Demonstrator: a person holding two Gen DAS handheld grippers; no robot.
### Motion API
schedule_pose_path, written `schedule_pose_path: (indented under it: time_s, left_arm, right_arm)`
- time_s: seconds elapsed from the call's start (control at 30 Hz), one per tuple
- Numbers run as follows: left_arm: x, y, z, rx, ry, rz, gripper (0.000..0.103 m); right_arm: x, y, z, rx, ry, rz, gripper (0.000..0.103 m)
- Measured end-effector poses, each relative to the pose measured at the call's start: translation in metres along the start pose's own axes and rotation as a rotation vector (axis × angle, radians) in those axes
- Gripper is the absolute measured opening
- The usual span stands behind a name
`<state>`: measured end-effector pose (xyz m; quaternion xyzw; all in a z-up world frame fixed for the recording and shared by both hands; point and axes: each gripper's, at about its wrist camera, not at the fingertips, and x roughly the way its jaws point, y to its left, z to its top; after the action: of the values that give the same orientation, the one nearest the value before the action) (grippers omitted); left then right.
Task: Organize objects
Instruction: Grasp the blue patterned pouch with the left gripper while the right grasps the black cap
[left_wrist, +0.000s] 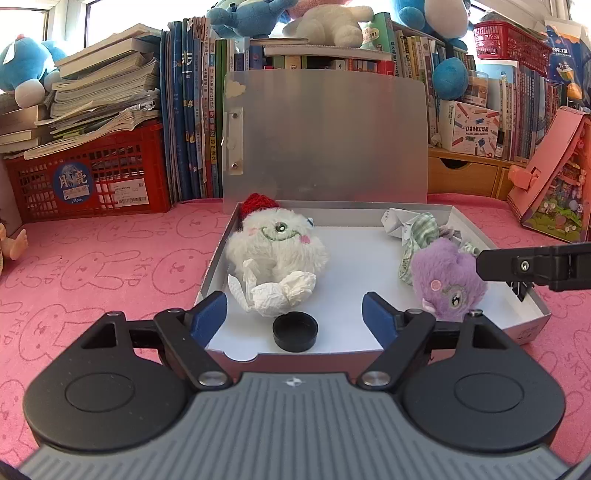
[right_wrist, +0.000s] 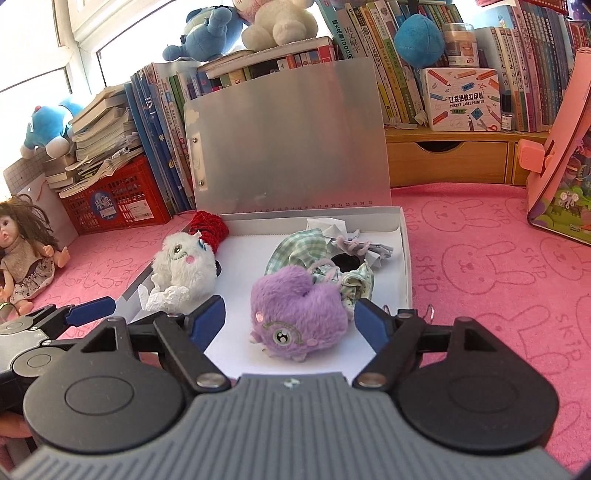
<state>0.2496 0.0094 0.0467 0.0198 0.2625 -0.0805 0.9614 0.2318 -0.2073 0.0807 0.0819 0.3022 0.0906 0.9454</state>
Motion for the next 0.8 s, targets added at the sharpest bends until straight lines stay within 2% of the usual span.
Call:
schedule_pose_path:
  time_s: [0.2, 0.6, 0.8]
  left_arm:
    - [-0.042, -0.004, -0.015, 0.005, -0.016, -0.052, 0.087]
    - [-0.119, -0.008, -0.068, 0.001, -0.005, -0.158, 0.088]
    - [-0.148, -0.012, -0.092, 0.036, 0.001, -0.210, 0.089]
  right_arm:
    - [-0.031, 0.003, -0.025, -0.065, -0.001, 0.011, 0.086]
    - [-0.095, 0.016, -0.091, -0.172, -0.005, 0.054, 0.086]
    - [-0.116, 0.027, -0.123, -0.236, 0.025, 0.074, 0.086]
